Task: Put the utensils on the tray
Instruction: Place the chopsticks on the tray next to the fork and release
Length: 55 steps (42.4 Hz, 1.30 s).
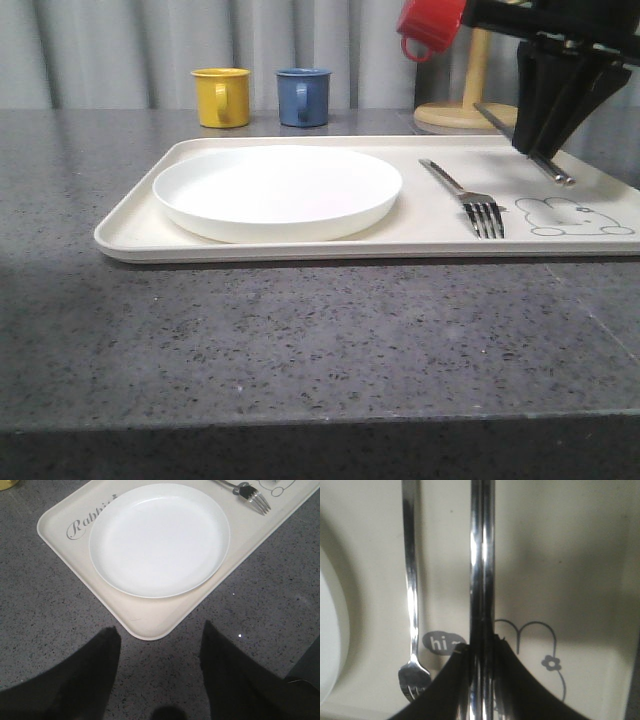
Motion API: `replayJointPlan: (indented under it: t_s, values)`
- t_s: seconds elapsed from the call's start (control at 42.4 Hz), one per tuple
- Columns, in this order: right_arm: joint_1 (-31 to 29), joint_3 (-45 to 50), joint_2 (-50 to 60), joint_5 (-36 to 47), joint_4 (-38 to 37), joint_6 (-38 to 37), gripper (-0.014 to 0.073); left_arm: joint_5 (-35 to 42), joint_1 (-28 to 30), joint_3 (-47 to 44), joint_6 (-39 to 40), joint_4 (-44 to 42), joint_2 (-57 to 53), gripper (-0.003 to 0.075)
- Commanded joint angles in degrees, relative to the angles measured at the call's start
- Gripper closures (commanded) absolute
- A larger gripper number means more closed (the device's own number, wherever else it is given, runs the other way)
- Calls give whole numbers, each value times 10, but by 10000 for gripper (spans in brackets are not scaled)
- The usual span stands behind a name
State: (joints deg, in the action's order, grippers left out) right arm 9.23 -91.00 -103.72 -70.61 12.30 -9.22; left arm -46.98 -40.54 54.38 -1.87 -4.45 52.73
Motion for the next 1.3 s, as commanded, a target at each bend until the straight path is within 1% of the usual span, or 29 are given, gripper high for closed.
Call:
replayJointPlan:
  t_s: [0.0,0.141,0.212,0.283,0.377,0.448,0.542,0.707,0.755,0.896,0.99,1.155,1.273]
  values:
    - [1,-17,11,-62,26,-4,596,39,-4,14,8,-1,-7,352]
    - [1,-17,-9,-63,27,-4,592,39,-4,14,8,-1,-7,352]
    - [1,-17,-12,-63,28,-4,554,39,-4,14,8,-1,-7,352]
    - [1,-17,-12,-63,28,-4,467,39,-4,14,8,-1,-7,352]
    - [1,-17,-12,-62,27,-3,323,39,-4,14,8,-1,-7,352]
    - [1,-17,-12,-61,22,0,260,39,-4,14,8,-1,-7,352]
    - [0,-18,-10,-63,21,15,253,39,-4,14,8,-1,-7,352]
    - [-1,-18,30,-63,12,71,253,39,-4,14,8,-1,-7,352]
    - [-2,-18,51,-63,-3,80,253,39,-4,14,8,-1,-7,352]
    - [-23,-17,107,-63,-81,80,253,39,-4,14,8,-1,-7,352]
    - [-64,-17,136,-63,-109,80,253,39,-4,14,8,-1,-7,352]
    - [-157,-16,148,-63,-111,85,253,39,-4,14,8,-1,-7,352]
    - [-206,-8,137,-63,-111,117,253,39,-4,14,8,-1,-7,352]
